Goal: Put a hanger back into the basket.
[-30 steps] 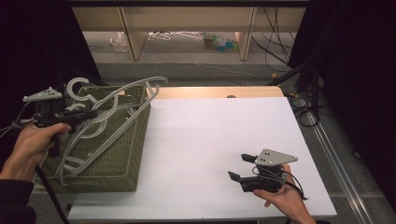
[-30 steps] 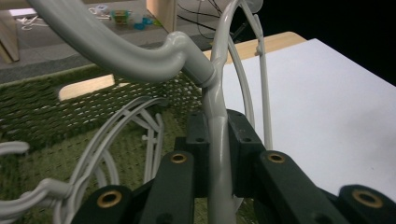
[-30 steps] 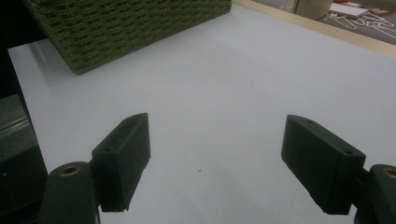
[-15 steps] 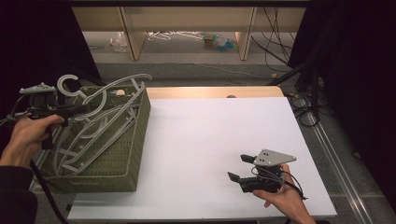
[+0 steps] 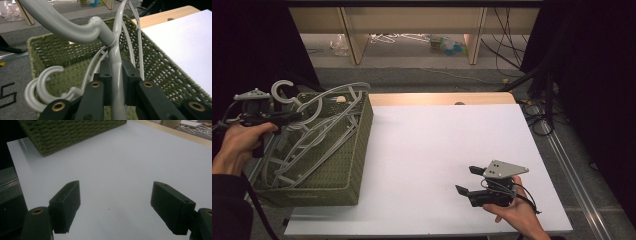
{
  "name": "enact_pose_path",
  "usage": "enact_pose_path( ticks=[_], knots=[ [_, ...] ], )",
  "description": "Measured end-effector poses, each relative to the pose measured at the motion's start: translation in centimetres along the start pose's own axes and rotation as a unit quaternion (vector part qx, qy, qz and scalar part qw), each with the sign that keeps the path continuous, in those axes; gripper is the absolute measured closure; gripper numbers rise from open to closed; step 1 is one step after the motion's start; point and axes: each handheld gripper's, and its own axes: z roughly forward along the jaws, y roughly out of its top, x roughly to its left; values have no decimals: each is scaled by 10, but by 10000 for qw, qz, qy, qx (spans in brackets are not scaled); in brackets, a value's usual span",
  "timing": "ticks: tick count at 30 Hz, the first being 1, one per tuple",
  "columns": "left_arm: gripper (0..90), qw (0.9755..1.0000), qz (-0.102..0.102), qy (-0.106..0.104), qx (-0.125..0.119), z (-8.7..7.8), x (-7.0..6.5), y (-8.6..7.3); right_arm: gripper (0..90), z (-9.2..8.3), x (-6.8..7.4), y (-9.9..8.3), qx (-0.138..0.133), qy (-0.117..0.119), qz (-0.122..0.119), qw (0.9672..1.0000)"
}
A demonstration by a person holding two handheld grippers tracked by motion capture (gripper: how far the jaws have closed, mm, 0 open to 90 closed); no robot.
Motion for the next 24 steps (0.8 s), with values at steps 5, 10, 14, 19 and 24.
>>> enact_pose_path(
  ticks=[5, 10, 14, 19, 24],
  knots=[
    [804, 10000, -65, 14, 27, -2, 10, -8, 249, 1, 1, 0, 0, -9, -11, 10000],
    [806, 9999, 27, 146, 67, -1, 13, -9, 249, 1, 0, 0, 15, -5, -22, 10000],
    [801, 9995, 126, 197, 219, 4, 15, -12, 249, 1, 1, 0, 44, 23, -19, 10000],
    [801, 9994, 67, 115, 316, 10, 17, -20, 249, 1, 0, 0, 112, 2, -26, 9999],
    [800, 9991, 56, 29, 426, 18, 17, -26, 249, 2, 0, -1, 51, 21, -13, 10000]
  ],
)
